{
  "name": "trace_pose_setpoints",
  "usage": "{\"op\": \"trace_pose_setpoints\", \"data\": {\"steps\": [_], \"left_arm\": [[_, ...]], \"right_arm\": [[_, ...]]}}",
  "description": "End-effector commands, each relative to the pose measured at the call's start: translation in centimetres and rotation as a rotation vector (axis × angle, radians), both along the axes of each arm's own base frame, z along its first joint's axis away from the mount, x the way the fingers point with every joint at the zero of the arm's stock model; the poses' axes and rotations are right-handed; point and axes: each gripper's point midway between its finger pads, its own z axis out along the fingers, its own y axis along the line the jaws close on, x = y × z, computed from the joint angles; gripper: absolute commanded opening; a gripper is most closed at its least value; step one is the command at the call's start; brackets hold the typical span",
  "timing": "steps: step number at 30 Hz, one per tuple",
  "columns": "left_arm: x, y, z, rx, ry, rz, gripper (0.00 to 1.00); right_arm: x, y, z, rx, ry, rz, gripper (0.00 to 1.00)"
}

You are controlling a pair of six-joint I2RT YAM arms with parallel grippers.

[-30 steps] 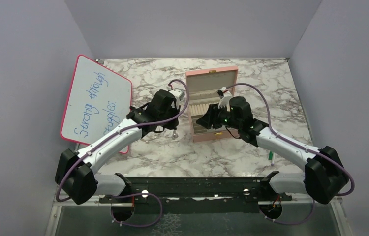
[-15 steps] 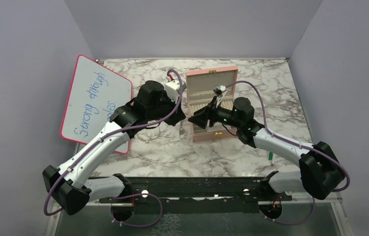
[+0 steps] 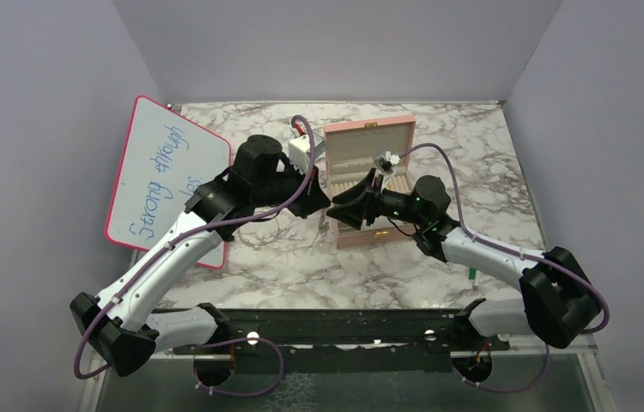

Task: Organize the mixed jewelry
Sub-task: Pick up the jewelry from the center of the board.

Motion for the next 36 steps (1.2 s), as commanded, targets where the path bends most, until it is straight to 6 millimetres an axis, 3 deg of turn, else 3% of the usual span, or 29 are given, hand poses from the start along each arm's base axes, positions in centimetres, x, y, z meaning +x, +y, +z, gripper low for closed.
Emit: {"op": "trace_pose_setpoints", "data": {"steps": [1, 10, 17, 28, 36], "left_arm": [[-1.2, -0.4, 1.4, -0.058, 0.009, -0.045, 0.0], [-1.7, -0.8, 1.5, -0.084, 0.03, -0.067, 0.0], [-1.4, -1.0, 1.6, -0.091, 0.032, -0.063, 0.0], [-1.0, -0.4, 1.6, -0.081, 0.016, -0.018, 0.0], [-1.2, -0.8, 1.2, -0.078, 0.033, -0.045, 0.0]], "right_arm": [[-0.1, 0.2, 1.6, 0.059, -0.05, 0.001, 0.54], [-0.5, 0.9, 2.3, 0.097, -0.05, 0.053, 0.54], [-0.7, 1.5, 1.3, 0.082, -0.044, 0.082, 0.54], [-1.3, -0.2, 1.0, 0.086, -0.043, 0.006, 0.54], [-1.1, 0.1, 1.5, 0.096, -0.055, 0.015, 0.58]]}}
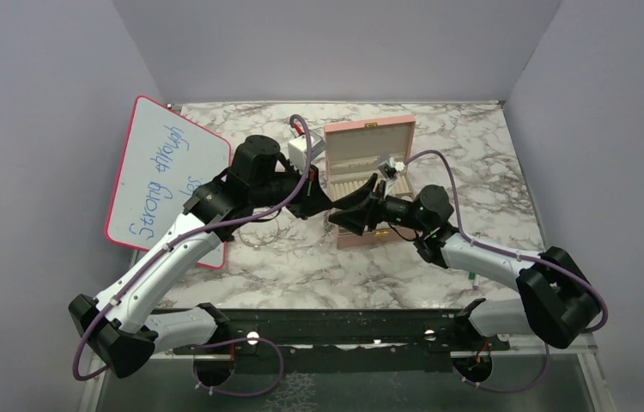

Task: Organize the mixed jewelry
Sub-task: Pick up the jewelry from the center of the board.

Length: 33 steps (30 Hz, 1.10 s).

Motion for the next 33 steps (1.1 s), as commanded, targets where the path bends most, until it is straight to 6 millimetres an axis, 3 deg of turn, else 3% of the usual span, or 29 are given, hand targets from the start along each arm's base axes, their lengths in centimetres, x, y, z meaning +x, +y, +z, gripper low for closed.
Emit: {"op": "trace_pose_setpoints", "data": {"steps": [1, 25, 27, 33], "left_arm": [[-0.1, -0.3, 0.5, -0.023, -0.013, -0.019, 0.0], [-0.3, -0.9, 0.7, -0.045, 0.002, -0.045, 0.0], [-0.3, -0.8, 0.8, -0.045, 0.0, -0.042, 0.0], [0.0, -0.3, 0.7, -0.038, -0.011, -0.007, 0.0]], "right_arm": [[0.4, 0.2, 1.3, 0.029, -0.046, -0.015, 0.58], [3.6, 2.2, 0.2, 0.033, 0.011, -0.06, 0.53], [4.2, 2.0, -0.1, 0.028, 0.028, -0.098, 0.49], [6.2, 0.5, -0.2, 0.016, 0.081, -0.264, 0.21]]}}
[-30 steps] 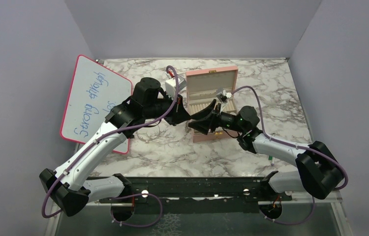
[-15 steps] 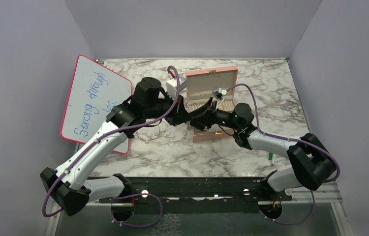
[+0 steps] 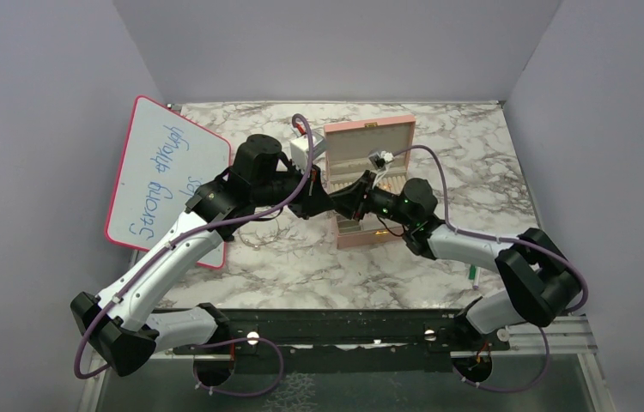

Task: Organize the mixed jewelry
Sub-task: Pick up the jewelry from the center of the board.

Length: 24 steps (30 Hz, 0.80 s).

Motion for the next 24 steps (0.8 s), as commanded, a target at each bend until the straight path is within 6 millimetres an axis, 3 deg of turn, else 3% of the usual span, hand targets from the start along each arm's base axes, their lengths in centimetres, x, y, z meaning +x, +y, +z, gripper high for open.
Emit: {"op": "trace_pose_setpoints", "data": {"steps": [1, 7, 19, 24], "left_arm": [[0.2, 0.2, 0.6, -0.022, -0.025, 0.024, 0.0], [1.3, 1.0, 0.5, -0.006, -0.037, 0.097, 0.0], [5.8, 3.3, -1.4, 0.046, -0.01, 0.403, 0.0], [6.6, 2.8, -1.8, 0.039, 0.029, 0.434, 0.0]], "right_arm": [[2.2, -1.3, 2.0, 0.024, 0.001, -0.171, 0.17], [2.9, -3.3, 3.4, 0.015, 0.015, -0.294, 0.08], [4.6, -6.3, 5.7, -0.091, 0.047, -0.48, 0.06], [4.8, -6.3, 6.2, -0.166, 0.082, -0.483, 0.06]]}}
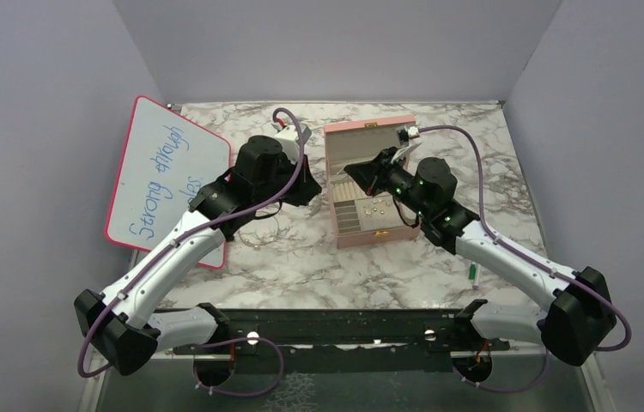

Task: Organize the mixed jewelry
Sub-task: Pick up the jewelry from the center of the board, then place the jewelry in the jewelry box.

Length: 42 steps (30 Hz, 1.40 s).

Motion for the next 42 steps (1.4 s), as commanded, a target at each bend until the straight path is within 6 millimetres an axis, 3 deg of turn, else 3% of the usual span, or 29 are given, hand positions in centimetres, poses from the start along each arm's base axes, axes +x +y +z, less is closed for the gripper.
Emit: {"op": "trace_pose_setpoints", "data": {"steps": [1, 10, 18, 28, 42], "left_arm": [[1.6, 0.0, 0.1, -0.021, 0.01, 0.081, 0.0], [2.7, -0.5, -1.0, -0.028, 0.0, 0.097, 0.01], [4.9, -2.1, -0.9, -0.109, -0.071, 0.107, 0.37], [6.9, -4.7, -0.1, -0.205, -0.202, 0.042, 0.59], [8.5, -4.6, -0.4, -0.218, -0.278, 0.084, 0.6]], "right_arm": [[0.4, -0.9, -0.1, -0.092, 0.054, -0.054, 0.06], [0.7, -1.3, 1.3, -0.187, 0.058, -0.057, 0.06], [1.1, -1.3, 0.4, -0.323, 0.059, -0.03, 0.06], [3.0, -2.3, -0.3, -0.513, 0.06, -0.068, 0.06], [3.3, -0.1, -0.6, -0.642, -0.057, 0.115, 0.05]]}}
